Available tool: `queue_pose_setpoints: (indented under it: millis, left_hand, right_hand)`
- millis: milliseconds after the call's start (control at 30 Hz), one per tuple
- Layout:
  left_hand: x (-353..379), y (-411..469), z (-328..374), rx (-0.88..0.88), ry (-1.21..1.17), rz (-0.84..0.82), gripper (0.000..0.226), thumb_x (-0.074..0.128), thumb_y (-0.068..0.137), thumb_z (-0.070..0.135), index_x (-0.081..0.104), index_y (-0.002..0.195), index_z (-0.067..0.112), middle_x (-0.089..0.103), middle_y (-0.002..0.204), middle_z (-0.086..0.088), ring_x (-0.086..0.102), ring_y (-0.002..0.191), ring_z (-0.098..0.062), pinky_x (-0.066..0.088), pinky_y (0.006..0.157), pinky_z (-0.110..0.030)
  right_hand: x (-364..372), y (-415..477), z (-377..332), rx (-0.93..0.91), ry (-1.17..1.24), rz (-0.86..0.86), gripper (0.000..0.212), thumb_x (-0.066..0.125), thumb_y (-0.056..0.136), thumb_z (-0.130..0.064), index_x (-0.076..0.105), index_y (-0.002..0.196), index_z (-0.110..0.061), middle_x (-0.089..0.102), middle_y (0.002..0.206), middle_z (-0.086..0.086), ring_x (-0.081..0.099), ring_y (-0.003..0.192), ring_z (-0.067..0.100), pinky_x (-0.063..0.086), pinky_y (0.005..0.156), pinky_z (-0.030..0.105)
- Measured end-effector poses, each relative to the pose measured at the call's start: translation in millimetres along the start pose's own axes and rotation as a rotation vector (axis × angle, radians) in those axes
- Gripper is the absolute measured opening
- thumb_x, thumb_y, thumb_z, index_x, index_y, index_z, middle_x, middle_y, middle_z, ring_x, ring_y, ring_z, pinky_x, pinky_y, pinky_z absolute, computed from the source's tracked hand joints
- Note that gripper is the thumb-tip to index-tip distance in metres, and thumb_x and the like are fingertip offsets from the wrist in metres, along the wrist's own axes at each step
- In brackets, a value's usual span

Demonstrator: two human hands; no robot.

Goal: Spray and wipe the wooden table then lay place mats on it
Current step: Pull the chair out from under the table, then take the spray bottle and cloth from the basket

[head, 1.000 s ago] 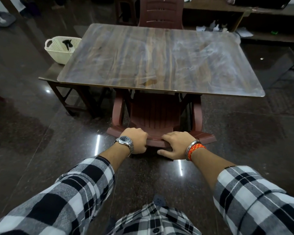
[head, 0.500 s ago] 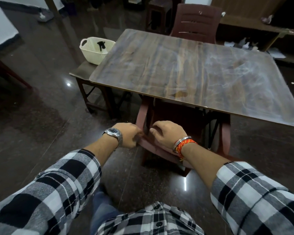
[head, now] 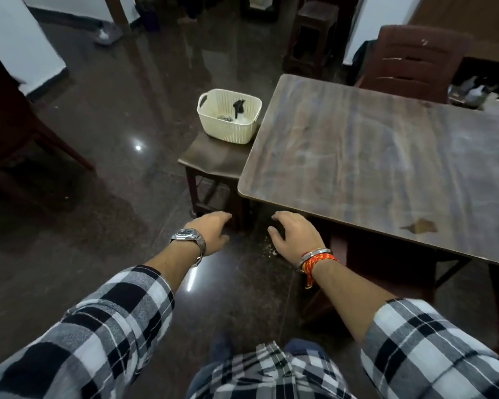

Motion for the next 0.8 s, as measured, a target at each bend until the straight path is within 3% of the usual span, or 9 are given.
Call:
queue_pose_setpoints:
  millis: [100,200,300,433,567,667,800]
  left_hand:
    - [-24,41,-38,-0.046,-0.119,0.057,0.066,0.063,0.091,0.035,0.040,0.150,0.017,0.048,0.152,-0.005,0.049,0.135,-0.027,0.043,0.108,-0.038]
    - [-37,83,-59,-0.072,-0.204,0.037,0.072,0.065,0.092,0.030,0.033,0.153,0.010,0.039,0.157,-0.008,0.041,0.141,-0.027,0.033,0.113,-0.032]
    - [-51,136,-83,-0.090,-0.226,0.018,0.074,0.068,0.089,0.029,0.035,0.151,0.006,0.039,0.157,-0.011,0.043,0.140,-0.029,0.034,0.111,-0.033]
    - [-83,196,-114,-0.116,-0.213,-0.017,0.080,0.068,0.086,0.032,0.030,0.154,0.012,0.038,0.158,-0.010,0.049,0.134,-0.029,0.042,0.109,-0.037]
    - [-123,257,-139,-0.119,-0.204,-0.024,0.081,0.065,0.091,0.027,0.022,0.157,0.007,0.027,0.163,-0.012,0.035,0.146,-0.027,0.028,0.116,-0.031]
    - [-138,302,-155,-0.167,-0.283,0.008,0.083,0.067,0.090,0.028,0.021,0.157,0.010,0.028,0.163,-0.010,0.042,0.141,-0.028,0.031,0.114,-0.030]
    - [-143,369,-174,-0.098,-0.267,-0.068,0.087,0.066,0.091,0.032,0.014,0.159,0.012,0.020,0.166,-0.008,0.029,0.149,-0.024,0.026,0.119,-0.032]
  right_hand:
    - [10,51,-16,0.040,0.009,-0.006,0.035,0.054,0.093,-0.031,0.059,0.122,-0.012,0.064,0.120,0.003,0.057,0.112,0.021,0.043,0.096,0.033]
    - [20,106,-14,0.105,0.044,-0.001,0.037,0.055,0.092,-0.031,0.059,0.124,-0.012,0.062,0.123,0.004,0.054,0.116,0.022,0.042,0.098,0.033]
    - [37,173,-5,0.143,0.081,-0.005,0.036,0.056,0.091,-0.028,0.059,0.122,-0.010,0.060,0.125,0.007,0.052,0.117,0.025,0.041,0.099,0.035]
    - [48,260,2,0.193,0.165,0.024,0.036,0.056,0.092,-0.025,0.058,0.123,-0.009,0.061,0.122,0.007,0.052,0.116,0.026,0.039,0.098,0.033]
    - [58,340,7,0.259,0.233,0.009,0.037,0.055,0.091,-0.028,0.058,0.124,-0.011,0.061,0.122,0.006,0.052,0.115,0.024,0.039,0.096,0.030]
    - [65,394,10,0.331,0.298,0.026,0.034,0.056,0.091,-0.028,0.059,0.120,-0.009,0.062,0.119,0.008,0.055,0.112,0.025,0.040,0.095,0.031]
    - [90,464,14,0.457,0.388,0.043,0.032,0.058,0.091,-0.029,0.060,0.117,-0.010,0.063,0.114,0.009,0.058,0.106,0.026,0.045,0.090,0.032]
Point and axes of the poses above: each hand's wrist, its own y-axis towards the middle knuckle, its own x-axis out of the palm, z = x × y, the point moved 2 cm from there along y, towards the middle knuckle
